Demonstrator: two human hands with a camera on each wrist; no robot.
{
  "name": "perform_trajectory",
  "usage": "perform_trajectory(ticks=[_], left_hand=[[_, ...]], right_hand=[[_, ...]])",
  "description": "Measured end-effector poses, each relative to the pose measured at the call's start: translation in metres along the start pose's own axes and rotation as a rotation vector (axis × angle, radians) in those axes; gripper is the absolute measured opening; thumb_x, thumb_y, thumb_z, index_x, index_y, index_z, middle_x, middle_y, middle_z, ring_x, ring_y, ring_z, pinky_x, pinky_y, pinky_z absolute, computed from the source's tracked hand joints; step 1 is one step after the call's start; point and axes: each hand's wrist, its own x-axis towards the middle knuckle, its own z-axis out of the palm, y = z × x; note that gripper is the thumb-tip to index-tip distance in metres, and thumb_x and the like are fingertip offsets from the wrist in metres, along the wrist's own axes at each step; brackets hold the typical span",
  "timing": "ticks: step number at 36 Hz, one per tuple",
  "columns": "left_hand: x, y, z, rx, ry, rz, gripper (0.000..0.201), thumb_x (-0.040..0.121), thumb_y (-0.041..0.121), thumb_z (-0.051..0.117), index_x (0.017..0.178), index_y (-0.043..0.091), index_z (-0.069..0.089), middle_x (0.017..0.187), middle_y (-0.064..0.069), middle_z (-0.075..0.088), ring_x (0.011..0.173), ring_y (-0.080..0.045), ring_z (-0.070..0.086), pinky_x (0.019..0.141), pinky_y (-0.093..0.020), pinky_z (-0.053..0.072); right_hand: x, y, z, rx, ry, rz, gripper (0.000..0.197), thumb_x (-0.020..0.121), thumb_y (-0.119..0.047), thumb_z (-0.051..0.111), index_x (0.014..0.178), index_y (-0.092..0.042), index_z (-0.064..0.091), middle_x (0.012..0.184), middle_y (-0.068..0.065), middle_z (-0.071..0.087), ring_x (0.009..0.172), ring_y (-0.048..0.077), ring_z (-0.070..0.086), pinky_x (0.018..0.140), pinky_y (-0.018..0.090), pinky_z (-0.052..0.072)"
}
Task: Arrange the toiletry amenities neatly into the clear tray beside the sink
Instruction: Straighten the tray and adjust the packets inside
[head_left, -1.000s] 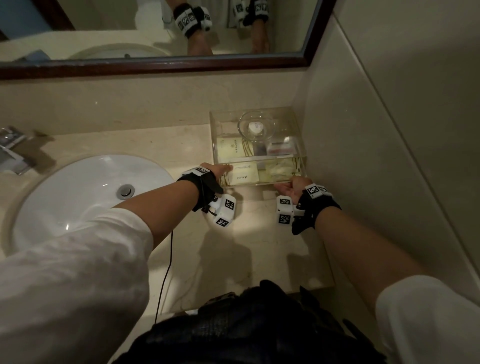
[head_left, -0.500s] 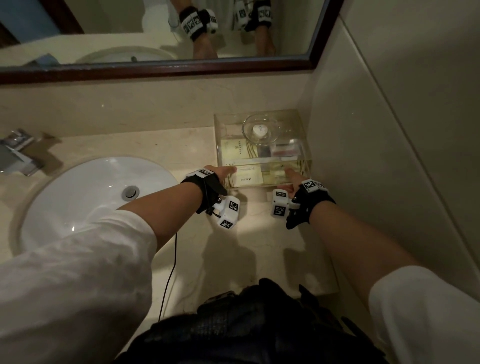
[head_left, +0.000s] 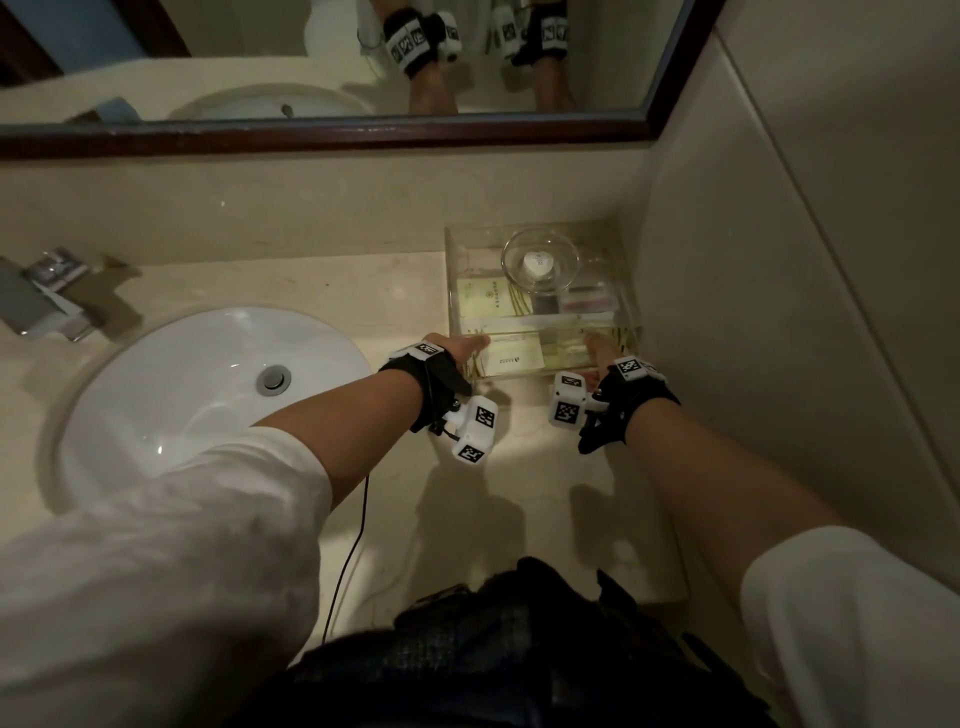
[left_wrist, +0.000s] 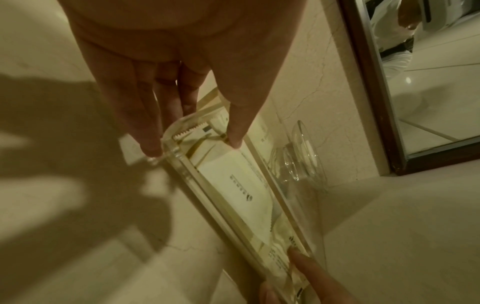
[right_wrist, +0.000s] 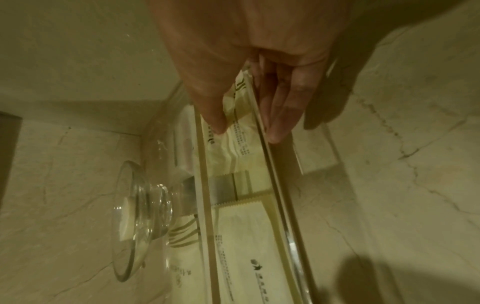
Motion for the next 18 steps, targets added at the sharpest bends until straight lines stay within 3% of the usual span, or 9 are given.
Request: perform_trajectory(ticks=[5, 7, 9, 11, 12, 15, 16, 18], left_hand=[[-0.002, 0.001, 0.001, -0.019, -0.001, -0.016, 0.084, 0.046, 0.059, 0.077, 0.108, 0.004, 0.061, 0.08, -0.017, 0.069, 0.08, -0.035, 0.071, 0.08, -0.053, 0.056], [-0.001, 0.0, 0.002, -0.012, 0.004, -0.019, 0.085, 0.045, 0.059, 0.076, 0.107, 0.004, 0.061, 0.08, -0.016, 0.068, 0.082, -0.035, 0.071, 0.08, -0.054, 0.056], [-0.003, 0.001, 0.002, -0.011, 0.008, -0.018, 0.085, 0.045, 0.059, 0.076, 0.108, 0.004, 0.062, 0.081, -0.016, 0.067, 0.084, -0.035, 0.071, 0.081, -0.054, 0.056], [-0.005, 0.001, 0.002, -0.012, 0.006, -0.013, 0.082, 0.047, 0.059, 0.076, 0.108, 0.005, 0.061, 0.083, -0.017, 0.068, 0.085, -0.035, 0.071, 0.081, -0.053, 0.056], [-0.006, 0.001, 0.002, -0.015, 0.007, -0.012, 0.083, 0.047, 0.059, 0.076, 0.108, 0.005, 0.061, 0.085, -0.017, 0.068, 0.085, -0.035, 0.07, 0.081, -0.053, 0.056], [0.002, -0.002, 0.003, -0.017, 0.028, -0.011, 0.095, 0.037, 0.063, 0.076, 0.11, 0.005, 0.062, 0.092, -0.017, 0.069, 0.084, -0.035, 0.07, 0.082, -0.05, 0.056], [0.007, -0.003, 0.004, -0.013, 0.033, -0.009, 0.099, 0.032, 0.065, 0.075, 0.11, 0.005, 0.062, 0.093, -0.018, 0.07, 0.084, -0.035, 0.07, 0.082, -0.049, 0.057], [0.007, -0.004, 0.005, -0.005, 0.04, -0.009, 0.105, 0.026, 0.068, 0.072, 0.109, 0.005, 0.062, 0.095, -0.018, 0.07, 0.085, -0.035, 0.071, 0.083, -0.049, 0.056]], right_hand=[[0.003, -0.004, 0.0, -0.04, 0.005, -0.001, 0.083, 0.076, -0.074, 0.054, 0.128, -0.009, 0.052, 0.096, 0.01, 0.067, 0.075, 0.03, 0.064, 0.054, 0.038, 0.049], [0.002, -0.005, 0.001, -0.046, 0.007, -0.016, 0.076, 0.081, -0.069, 0.053, 0.131, -0.012, 0.048, 0.113, 0.011, 0.064, 0.081, 0.03, 0.062, 0.055, 0.036, 0.048], [0.002, -0.005, 0.003, -0.101, -0.022, -0.073, 0.067, 0.088, -0.055, 0.056, 0.142, -0.023, 0.033, 0.134, 0.004, 0.049, 0.099, 0.03, 0.057, 0.065, 0.037, 0.051], [0.006, -0.005, 0.004, -0.175, -0.026, -0.147, 0.069, 0.089, -0.051, 0.056, 0.148, -0.029, 0.026, 0.141, 0.004, 0.043, 0.11, 0.032, 0.055, 0.082, 0.043, 0.051], [0.007, -0.007, 0.005, -0.104, -0.048, -0.141, 0.068, 0.091, -0.053, 0.051, 0.147, -0.024, 0.028, 0.144, 0.008, 0.042, 0.104, 0.03, 0.056, 0.081, 0.04, 0.051], [0.009, -0.01, 0.006, 0.008, -0.059, -0.08, 0.064, 0.092, -0.058, 0.046, 0.138, -0.015, 0.039, 0.137, 0.014, 0.05, 0.08, 0.027, 0.055, 0.056, 0.03, 0.048], [0.006, -0.008, 0.005, -0.002, -0.044, -0.04, 0.065, 0.087, -0.064, 0.049, 0.131, -0.016, 0.044, 0.127, 0.014, 0.057, 0.078, 0.029, 0.058, 0.054, 0.032, 0.05], [0.009, -0.006, 0.002, -0.034, -0.015, -0.034, 0.073, 0.077, -0.071, 0.054, 0.127, -0.019, 0.048, 0.122, 0.011, 0.061, 0.089, 0.034, 0.063, 0.062, 0.047, 0.055]])
